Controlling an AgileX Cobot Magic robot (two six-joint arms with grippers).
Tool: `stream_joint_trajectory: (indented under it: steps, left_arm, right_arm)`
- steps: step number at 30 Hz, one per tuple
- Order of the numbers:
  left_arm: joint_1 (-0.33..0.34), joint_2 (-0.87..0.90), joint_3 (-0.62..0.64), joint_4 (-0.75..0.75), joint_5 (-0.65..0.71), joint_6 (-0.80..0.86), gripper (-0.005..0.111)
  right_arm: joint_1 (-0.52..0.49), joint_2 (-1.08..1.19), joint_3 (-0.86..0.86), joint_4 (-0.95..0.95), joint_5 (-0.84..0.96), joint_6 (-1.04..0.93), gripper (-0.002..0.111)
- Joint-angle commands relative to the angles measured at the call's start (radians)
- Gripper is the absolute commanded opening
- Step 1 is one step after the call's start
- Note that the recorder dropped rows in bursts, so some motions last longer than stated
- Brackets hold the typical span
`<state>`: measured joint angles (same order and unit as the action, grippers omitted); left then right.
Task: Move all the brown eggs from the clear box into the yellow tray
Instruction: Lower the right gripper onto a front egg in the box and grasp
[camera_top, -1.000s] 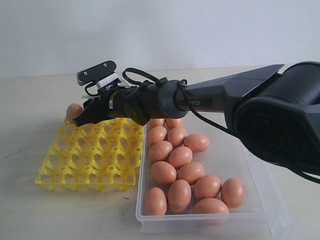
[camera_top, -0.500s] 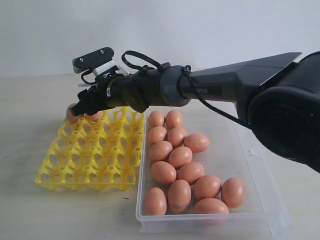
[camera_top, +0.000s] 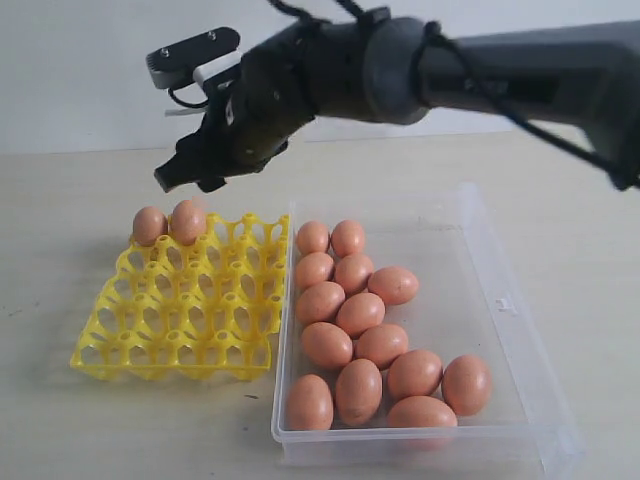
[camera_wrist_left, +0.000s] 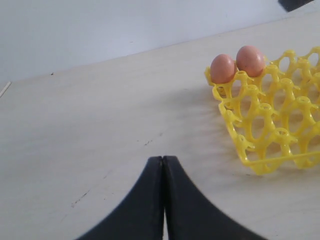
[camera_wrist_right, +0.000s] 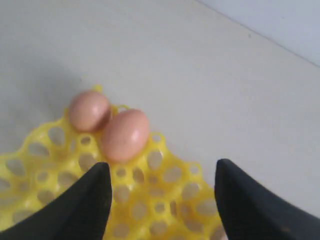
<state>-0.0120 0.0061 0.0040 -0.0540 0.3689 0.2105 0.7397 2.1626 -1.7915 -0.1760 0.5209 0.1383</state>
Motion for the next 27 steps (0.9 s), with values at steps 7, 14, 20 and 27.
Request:
stream_joint_trajectory:
  steps: [7,14,20,27]
  left_arm:
    - [0.002,-0.006,-0.004,-0.008,-0.008,-0.005,0.000]
    - [0.002,-0.006,-0.004,-0.008,-0.008,-0.005,0.000]
    - [0.002,-0.006,-0.004,-0.008,-0.008,-0.005,0.000]
    - [0.002,-0.006,-0.004,-0.008,-0.008,-0.005,0.000]
  right_arm:
    - [-0.064,-0.361,0.443,-0.045,0.462,0.229,0.058]
    - [-0.129,-0.529,0.741,0.072,0.320,0.361,0.058]
    - [-0.129,-0.533,0.820,0.149,0.304,0.342,0.058]
    - [-0.129,-0.532,0.835,0.100,0.341,0.394,0.058]
